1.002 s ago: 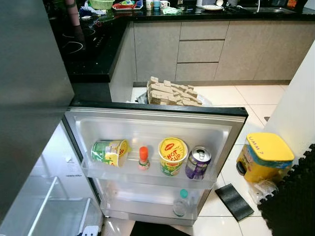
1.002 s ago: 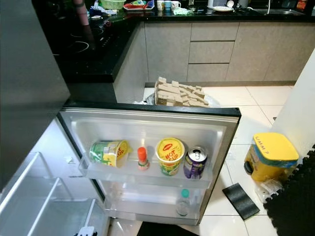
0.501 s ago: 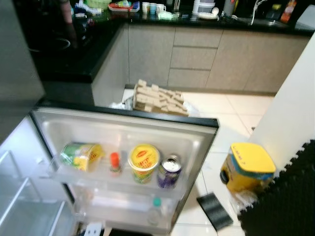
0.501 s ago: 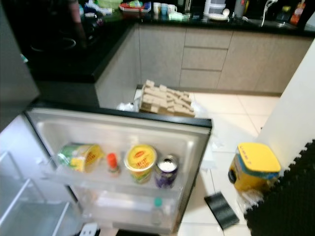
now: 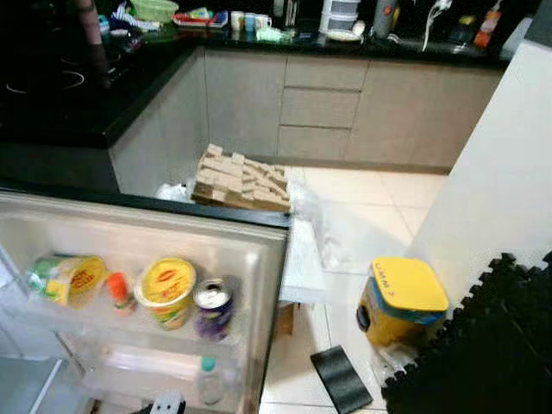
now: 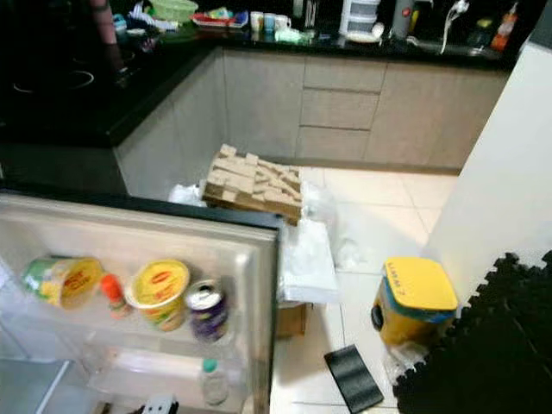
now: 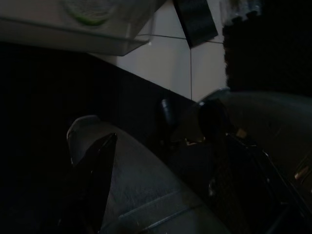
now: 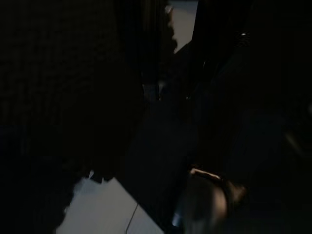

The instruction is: Restocking fridge

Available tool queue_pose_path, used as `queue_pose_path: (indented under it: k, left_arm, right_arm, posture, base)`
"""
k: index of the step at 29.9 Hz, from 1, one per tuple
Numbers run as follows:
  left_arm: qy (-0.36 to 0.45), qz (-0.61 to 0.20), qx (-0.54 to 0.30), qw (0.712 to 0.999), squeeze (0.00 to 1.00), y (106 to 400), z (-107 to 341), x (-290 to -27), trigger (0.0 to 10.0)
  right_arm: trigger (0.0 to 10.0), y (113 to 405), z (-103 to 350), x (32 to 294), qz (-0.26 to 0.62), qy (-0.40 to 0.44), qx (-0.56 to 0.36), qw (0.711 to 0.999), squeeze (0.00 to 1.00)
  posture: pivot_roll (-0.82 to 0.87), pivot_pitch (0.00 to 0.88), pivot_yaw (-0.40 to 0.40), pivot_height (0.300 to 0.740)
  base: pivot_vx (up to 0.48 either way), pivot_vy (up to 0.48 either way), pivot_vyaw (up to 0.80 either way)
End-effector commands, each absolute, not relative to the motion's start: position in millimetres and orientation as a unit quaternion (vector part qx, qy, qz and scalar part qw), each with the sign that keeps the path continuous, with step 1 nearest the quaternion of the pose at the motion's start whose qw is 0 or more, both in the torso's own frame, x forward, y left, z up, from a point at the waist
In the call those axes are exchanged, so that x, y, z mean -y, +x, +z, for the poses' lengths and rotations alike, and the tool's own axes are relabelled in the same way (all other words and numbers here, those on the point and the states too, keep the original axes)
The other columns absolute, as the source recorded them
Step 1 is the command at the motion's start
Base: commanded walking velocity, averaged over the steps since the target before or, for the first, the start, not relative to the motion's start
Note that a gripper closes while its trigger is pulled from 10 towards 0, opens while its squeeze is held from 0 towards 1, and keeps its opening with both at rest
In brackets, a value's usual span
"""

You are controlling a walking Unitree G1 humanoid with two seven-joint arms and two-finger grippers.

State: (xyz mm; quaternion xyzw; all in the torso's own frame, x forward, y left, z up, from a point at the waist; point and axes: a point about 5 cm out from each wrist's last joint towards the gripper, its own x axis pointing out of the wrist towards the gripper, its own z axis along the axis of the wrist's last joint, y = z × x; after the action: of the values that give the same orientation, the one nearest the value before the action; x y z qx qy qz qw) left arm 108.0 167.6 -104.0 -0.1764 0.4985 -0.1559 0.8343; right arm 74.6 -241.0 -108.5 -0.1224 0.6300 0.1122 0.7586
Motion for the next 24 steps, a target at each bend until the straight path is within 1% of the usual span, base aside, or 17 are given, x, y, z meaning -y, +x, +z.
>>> queue_pose_path:
  k: [1,17,24]
  left_arm:
    - [-0.18,-0.141,-0.554,0.8,0.0,76.8,-113.2,-165.9,10.0]
    - [-0.175,-0.122,-0.556,0.803,0.0,77.8,-113.9,-167.2,10.0]
    - [-0.17,-0.125,-0.556,0.804,0.0,78.9,-113.8,-167.3,10.0]
  right_arm:
    - [10.0,76.7,-107.4,243.5,0.113,-0.126,-0.627,0.76,0.0]
    - [10.0,78.3,-107.0,242.8,0.118,-0.122,-0.624,0.763,0.0]
    - [10.0,78.5,-107.1,242.2,0.119,-0.12,-0.624,0.763,0.0]
  posture:
    - [-0.06,0.0,-0.035,0.74]
    - [-0.06,0.0,-0.032,0.74]
    - [-0.06,0.0,-0.03,0.74]
  base:
    - [0.0,0.0,0.0]
    - [0.0,0.0,0.0]
    - [0.0,0.469,0.0]
